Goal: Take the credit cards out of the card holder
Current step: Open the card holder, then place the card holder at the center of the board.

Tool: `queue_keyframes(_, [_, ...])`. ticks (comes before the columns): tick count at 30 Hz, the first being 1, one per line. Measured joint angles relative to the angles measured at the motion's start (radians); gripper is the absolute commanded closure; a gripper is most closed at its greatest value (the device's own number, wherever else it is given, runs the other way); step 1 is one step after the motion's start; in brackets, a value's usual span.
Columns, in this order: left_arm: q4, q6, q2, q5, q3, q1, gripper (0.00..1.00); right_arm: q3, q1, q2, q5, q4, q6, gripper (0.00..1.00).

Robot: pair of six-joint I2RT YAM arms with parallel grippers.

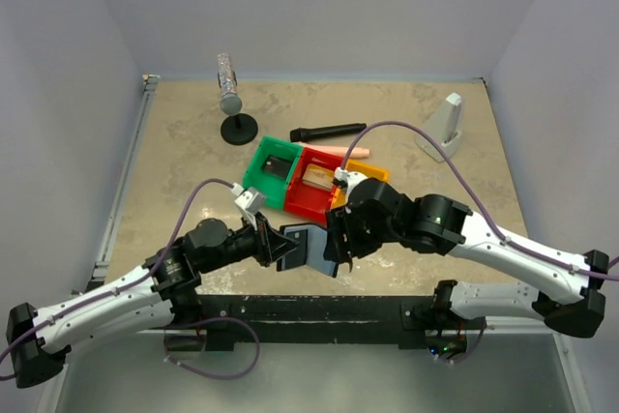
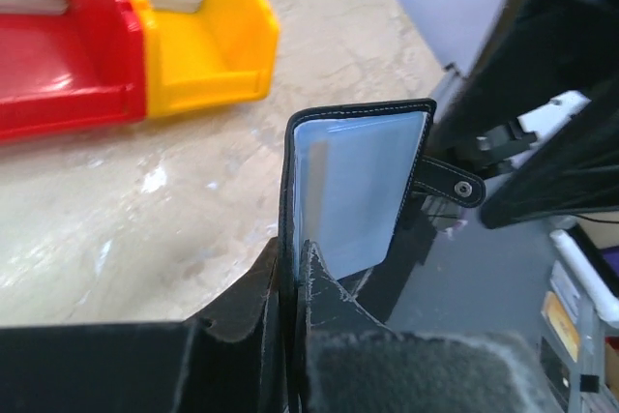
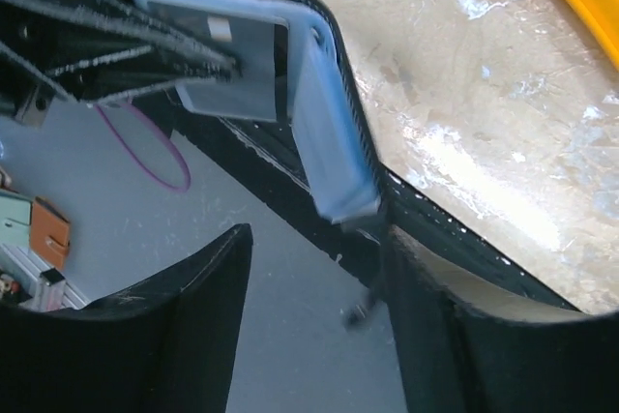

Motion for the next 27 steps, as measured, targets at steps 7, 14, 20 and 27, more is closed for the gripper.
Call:
queue_keyframes(7, [-0.299, 0.016, 0.124, -0.161, 0.184, 0.002, 1.00, -0.040, 0.000, -0.174, 0.058, 0.005, -0.047, 0.41])
queue_keyframes(14, [-0.184, -0.038, 0.263, -0.147, 0.102, 0.003, 1.00, -0.332, 0.000, -0.381, 0.063, 0.316, -0.104, 0.51])
queue_keyframes(20, [0.129, -0.090, 0.316, -0.056, -0.110, 0.015, 1.00, -0.476, 0.000, -0.336, 0.043, 0.489, -0.119, 0.64])
queue_keyframes(27, [0.461, -0.162, 0.472, 0.023, -0.206, 0.062, 1.00, -0.587, 0.000, -0.237, 0.067, 0.663, -0.097, 0.77])
